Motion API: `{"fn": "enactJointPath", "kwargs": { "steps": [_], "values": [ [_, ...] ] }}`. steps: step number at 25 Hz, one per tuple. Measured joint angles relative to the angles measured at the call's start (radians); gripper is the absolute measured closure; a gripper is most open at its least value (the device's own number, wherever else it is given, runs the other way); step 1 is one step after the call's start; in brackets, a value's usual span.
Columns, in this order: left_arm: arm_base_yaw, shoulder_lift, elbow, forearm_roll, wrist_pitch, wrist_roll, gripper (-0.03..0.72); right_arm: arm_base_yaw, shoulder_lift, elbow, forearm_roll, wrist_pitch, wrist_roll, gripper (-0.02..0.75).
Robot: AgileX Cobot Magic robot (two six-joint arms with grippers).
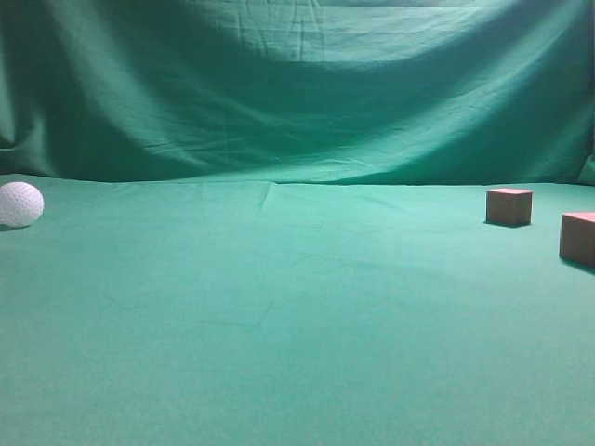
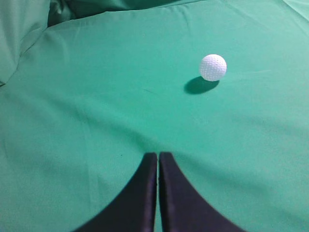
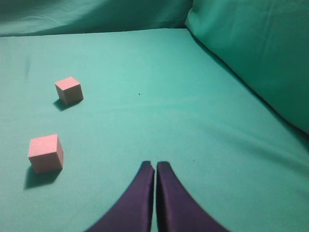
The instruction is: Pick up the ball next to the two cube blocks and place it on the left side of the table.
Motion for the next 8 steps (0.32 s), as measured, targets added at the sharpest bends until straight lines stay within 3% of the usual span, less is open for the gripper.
{"fn": "enactJointPath", "kwargs": {
  "steps": [8],
  "values": [
    [0.0, 0.0, 0.0, 0.0, 0.0, 0.0, 0.688, 0.0, 0.0, 0.0, 0.0, 0.001, 0.0, 0.738]
  ]
}}
